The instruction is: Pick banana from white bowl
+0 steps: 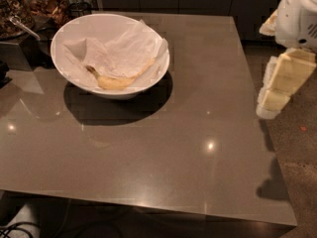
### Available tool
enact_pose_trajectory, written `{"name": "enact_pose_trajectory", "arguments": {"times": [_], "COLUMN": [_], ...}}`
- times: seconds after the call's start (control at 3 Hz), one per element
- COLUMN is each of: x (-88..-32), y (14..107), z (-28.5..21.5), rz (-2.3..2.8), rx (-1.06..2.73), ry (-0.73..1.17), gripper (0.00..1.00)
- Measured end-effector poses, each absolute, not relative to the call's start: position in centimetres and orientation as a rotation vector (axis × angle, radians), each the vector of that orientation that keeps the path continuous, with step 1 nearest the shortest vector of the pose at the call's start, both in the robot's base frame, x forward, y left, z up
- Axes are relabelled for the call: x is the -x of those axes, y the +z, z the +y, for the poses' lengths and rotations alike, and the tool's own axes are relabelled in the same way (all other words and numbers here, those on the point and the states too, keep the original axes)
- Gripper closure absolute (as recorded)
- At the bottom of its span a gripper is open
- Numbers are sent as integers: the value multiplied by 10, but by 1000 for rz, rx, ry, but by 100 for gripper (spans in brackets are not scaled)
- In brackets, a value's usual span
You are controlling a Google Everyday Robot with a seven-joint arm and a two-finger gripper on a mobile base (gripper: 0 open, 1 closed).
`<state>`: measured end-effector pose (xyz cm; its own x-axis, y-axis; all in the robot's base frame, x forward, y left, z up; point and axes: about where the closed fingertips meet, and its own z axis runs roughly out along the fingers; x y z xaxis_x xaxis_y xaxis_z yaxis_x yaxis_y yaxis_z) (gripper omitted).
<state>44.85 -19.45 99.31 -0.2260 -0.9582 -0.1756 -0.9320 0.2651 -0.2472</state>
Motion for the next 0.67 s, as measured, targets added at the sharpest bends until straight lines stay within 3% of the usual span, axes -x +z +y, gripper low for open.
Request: {"name": "enact_pose_trajectory", "arguments": {"times": [0.67], "x": [-500], "y": [1021], "z": [-119], "rz": [2139], "rx": [1884], "ry": [-137], "gripper": [0]}}
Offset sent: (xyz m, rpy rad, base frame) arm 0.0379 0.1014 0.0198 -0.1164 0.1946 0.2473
